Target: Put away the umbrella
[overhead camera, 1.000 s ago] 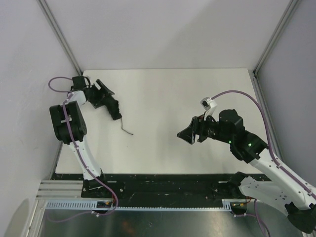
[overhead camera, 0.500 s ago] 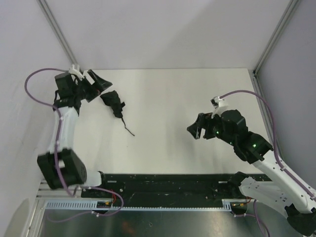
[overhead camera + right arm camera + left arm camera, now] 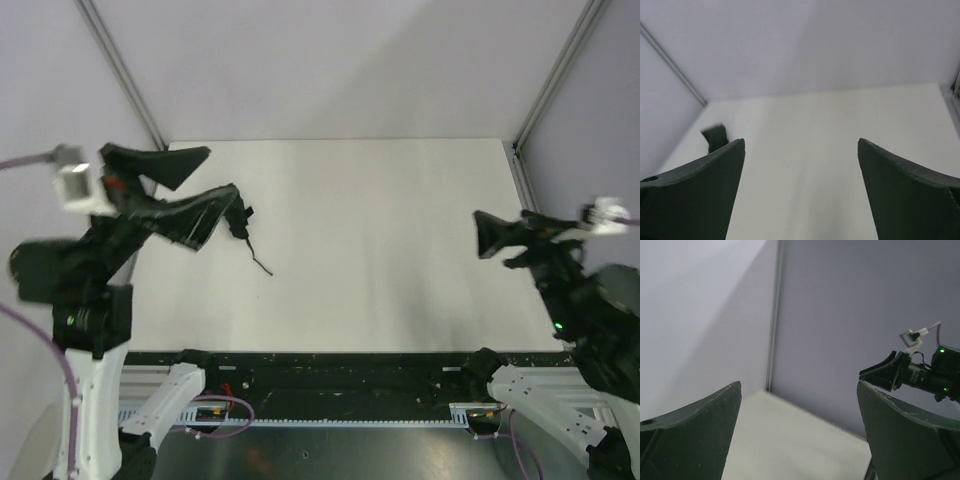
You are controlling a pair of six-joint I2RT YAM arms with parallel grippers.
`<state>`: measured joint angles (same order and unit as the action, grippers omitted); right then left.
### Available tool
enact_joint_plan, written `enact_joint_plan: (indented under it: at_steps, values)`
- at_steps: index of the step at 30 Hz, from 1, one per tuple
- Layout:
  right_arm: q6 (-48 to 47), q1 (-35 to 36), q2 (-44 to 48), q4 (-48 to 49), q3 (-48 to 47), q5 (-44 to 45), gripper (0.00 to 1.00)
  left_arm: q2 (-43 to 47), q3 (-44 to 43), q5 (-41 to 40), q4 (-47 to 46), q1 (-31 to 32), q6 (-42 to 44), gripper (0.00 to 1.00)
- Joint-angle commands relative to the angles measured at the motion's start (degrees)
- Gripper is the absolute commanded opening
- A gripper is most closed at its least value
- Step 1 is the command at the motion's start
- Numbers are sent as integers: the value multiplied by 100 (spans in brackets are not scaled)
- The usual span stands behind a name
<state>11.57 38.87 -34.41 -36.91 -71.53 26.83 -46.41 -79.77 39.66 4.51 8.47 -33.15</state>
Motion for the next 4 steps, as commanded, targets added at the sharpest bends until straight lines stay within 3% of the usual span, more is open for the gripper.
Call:
enact_joint_plan:
  at_steps: [1,4]
  values:
    - [-470,-21,495,466,-330,418,98,413,-187,80,-1467,130,-450,100]
    - [-491,-20,633,498,-349,205,99,599,-54,127,-1667,151,-487,100]
